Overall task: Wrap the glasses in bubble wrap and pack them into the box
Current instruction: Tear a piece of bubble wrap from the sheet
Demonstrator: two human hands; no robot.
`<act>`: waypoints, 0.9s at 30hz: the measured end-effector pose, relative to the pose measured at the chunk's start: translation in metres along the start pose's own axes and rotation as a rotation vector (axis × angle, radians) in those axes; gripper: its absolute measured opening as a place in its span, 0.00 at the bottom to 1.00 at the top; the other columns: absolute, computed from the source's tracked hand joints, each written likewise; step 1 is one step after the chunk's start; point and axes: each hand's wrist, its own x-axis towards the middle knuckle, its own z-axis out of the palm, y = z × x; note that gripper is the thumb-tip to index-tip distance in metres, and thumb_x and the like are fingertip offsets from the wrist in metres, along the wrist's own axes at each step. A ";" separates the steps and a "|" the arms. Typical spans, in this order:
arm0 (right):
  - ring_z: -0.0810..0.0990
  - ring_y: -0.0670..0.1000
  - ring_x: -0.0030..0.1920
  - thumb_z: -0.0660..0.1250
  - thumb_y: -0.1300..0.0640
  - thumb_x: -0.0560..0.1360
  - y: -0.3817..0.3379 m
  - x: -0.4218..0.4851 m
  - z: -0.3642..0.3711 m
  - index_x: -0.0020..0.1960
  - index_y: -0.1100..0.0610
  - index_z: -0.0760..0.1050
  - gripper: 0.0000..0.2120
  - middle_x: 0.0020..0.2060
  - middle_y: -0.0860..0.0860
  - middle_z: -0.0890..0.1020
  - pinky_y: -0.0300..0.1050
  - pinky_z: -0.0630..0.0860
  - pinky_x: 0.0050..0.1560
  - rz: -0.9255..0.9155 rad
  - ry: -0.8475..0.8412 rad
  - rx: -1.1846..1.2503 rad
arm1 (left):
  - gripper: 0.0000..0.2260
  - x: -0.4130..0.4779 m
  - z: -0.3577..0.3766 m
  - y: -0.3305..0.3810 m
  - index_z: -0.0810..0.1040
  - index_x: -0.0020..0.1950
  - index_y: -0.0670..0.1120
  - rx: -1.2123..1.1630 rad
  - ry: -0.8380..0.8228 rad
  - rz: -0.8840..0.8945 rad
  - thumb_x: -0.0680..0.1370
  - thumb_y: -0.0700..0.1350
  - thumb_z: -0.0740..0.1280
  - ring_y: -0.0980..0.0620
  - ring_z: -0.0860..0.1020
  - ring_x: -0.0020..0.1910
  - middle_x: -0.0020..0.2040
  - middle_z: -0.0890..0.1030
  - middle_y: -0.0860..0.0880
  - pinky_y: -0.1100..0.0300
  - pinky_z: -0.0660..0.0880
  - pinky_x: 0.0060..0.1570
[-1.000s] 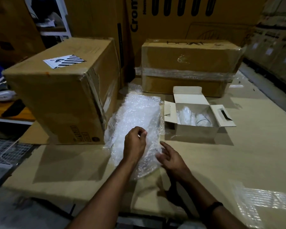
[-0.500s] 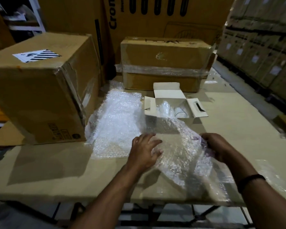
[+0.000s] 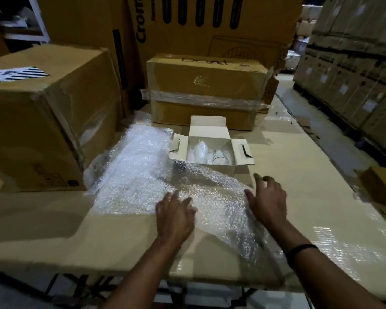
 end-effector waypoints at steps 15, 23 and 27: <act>0.40 0.51 0.78 0.47 0.36 0.80 -0.016 -0.034 0.049 0.79 0.47 0.45 0.32 0.79 0.50 0.42 0.55 0.38 0.76 -0.290 -0.493 0.051 | 0.25 0.007 -0.006 -0.014 0.76 0.67 0.49 0.086 0.163 -0.346 0.77 0.60 0.56 0.44 0.67 0.71 0.69 0.75 0.51 0.43 0.53 0.66; 0.44 0.52 0.79 0.55 0.37 0.79 0.027 -0.002 0.023 0.79 0.46 0.48 0.33 0.79 0.51 0.45 0.58 0.44 0.75 -0.481 -0.641 -0.080 | 0.13 -0.019 -0.011 0.005 0.82 0.47 0.55 0.039 0.225 -0.283 0.70 0.60 0.64 0.45 0.74 0.58 0.55 0.80 0.52 0.47 0.61 0.57; 0.44 0.53 0.79 0.55 0.40 0.80 0.014 -0.002 0.016 0.79 0.49 0.47 0.33 0.79 0.52 0.44 0.59 0.44 0.75 -0.458 -0.546 -0.088 | 0.30 -0.012 -0.019 -0.009 0.68 0.70 0.51 -0.087 0.137 -0.482 0.72 0.61 0.69 0.40 0.68 0.66 0.69 0.71 0.45 0.45 0.62 0.63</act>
